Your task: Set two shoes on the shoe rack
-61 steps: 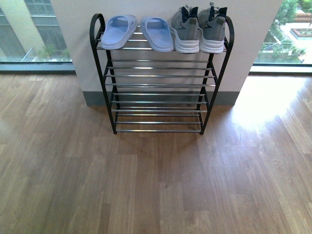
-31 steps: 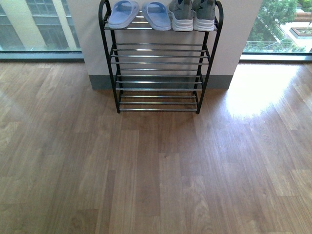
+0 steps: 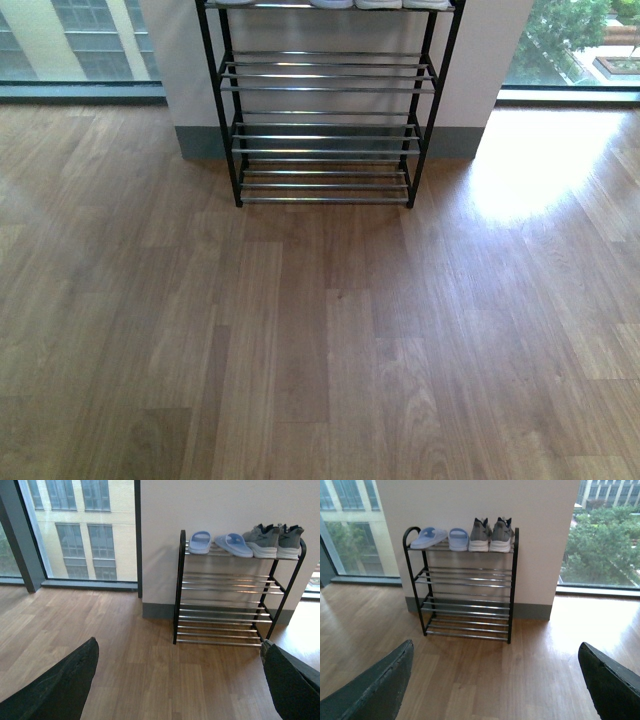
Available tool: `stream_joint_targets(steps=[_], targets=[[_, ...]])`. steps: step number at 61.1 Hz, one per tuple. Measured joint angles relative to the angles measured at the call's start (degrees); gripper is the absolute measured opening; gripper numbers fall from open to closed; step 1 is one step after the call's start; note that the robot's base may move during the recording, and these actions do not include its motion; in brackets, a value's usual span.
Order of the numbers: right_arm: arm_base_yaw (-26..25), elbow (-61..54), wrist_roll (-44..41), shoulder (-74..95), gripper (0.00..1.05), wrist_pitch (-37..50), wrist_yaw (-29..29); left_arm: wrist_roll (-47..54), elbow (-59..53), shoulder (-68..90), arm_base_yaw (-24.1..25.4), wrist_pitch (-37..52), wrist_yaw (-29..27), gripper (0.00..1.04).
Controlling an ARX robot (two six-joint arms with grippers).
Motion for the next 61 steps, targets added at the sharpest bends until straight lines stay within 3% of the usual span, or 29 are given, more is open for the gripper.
stream_joint_targets(steps=[61], targets=[[0.0,0.0,0.0,0.0,0.95,0.0,0.0,0.0,0.0,0.0,0.0,0.0,0.0,0.95]])
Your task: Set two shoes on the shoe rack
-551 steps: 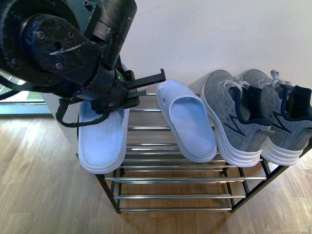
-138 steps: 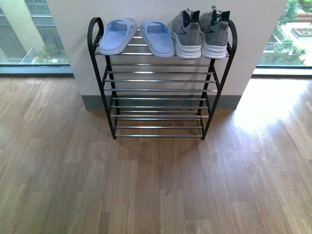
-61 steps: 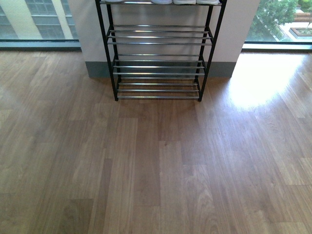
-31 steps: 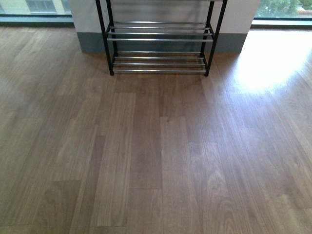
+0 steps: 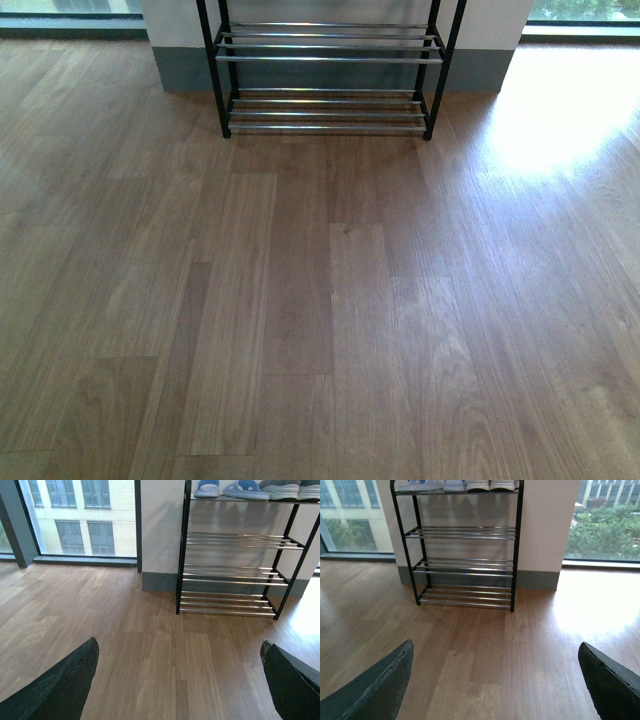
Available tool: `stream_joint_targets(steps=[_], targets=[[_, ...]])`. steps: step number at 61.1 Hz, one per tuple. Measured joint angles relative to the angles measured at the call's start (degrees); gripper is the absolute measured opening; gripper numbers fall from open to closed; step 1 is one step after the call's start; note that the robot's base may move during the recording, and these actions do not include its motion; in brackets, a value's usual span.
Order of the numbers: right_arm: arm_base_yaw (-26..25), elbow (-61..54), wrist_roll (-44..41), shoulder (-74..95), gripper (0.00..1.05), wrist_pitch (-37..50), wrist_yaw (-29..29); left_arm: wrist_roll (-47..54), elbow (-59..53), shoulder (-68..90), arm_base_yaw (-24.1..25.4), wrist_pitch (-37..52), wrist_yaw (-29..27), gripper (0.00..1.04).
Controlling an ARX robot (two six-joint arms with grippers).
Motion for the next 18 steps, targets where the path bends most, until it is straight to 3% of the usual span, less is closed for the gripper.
stream_joint_targets(steps=[18], targets=[[0.0,0.0,0.0,0.0,0.95,0.0,0.0,0.0,0.0,0.0,0.0,0.0,0.0,0.95]])
